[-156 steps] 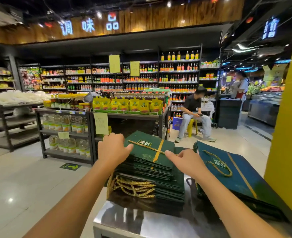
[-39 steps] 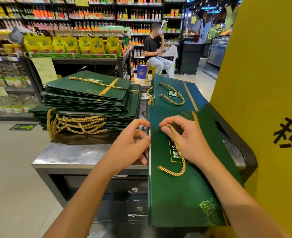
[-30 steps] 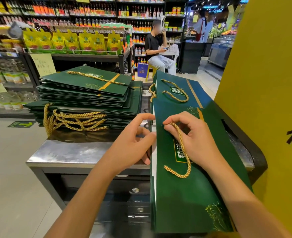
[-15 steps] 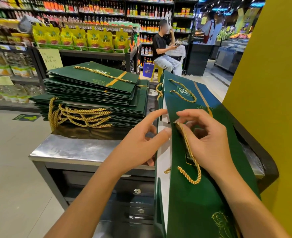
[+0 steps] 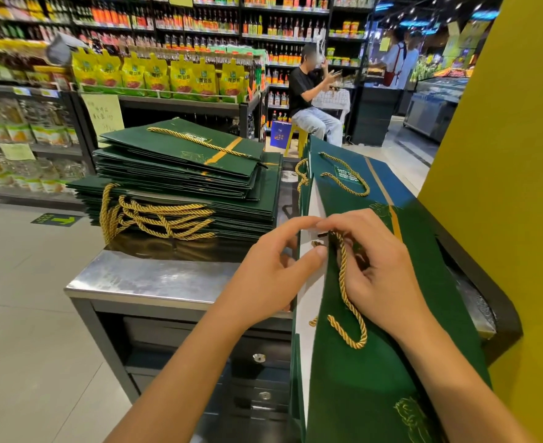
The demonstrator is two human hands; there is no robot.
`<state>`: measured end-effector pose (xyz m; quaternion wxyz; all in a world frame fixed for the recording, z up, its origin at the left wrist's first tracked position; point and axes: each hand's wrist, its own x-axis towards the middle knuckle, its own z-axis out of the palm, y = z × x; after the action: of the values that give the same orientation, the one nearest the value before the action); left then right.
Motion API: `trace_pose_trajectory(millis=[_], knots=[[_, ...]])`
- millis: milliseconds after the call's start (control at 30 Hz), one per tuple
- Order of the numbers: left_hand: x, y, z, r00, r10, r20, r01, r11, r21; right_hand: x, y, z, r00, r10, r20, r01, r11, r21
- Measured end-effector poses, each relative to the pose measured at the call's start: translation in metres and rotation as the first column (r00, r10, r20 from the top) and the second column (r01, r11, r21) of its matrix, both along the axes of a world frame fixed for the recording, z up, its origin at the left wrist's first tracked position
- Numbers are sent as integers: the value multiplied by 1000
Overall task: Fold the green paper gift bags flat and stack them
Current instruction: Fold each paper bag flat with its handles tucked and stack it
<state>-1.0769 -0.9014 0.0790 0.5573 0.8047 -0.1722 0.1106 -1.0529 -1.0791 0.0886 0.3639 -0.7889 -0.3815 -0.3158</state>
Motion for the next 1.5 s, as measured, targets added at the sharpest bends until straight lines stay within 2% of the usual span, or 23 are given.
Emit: trace_pose_trajectory(millis=[167,500,667,900,1067,1300,1400,1500], knots=[[3,-4,0,994,95,50,-93,995,-37,-2,-1,2,1000,8,3,-8,1000,14],[-1,-11,0,980,130,152,-127,992,-24,0,0,-2,999,-32,16,33,999,-13],[-7,-9,4,992,112,64,-97,975,-199,-3,1,-1,998,-66,18,65,997,41],[-11,-6,10,992,109,-62,-123,950,-287,-2,-1,-2,998,-61,-5,61,998,27],[-12,-5,13,990,32,-139,-87,908,-410,1,1,-7,988,-151,-5,151,988,-6],[-4,2,9,977,-3,-212,-56,961,-272,2,0,-4,984,-174,-43,175,984,36],[-4,3,9,970,28,-241,-96,957,-274,4,-4,-2,977,-172,-128,170,985,-30],[-6,4,10,959,78,-272,-168,930,-326,2,-14,0,946,-245,-210,219,966,-140]])
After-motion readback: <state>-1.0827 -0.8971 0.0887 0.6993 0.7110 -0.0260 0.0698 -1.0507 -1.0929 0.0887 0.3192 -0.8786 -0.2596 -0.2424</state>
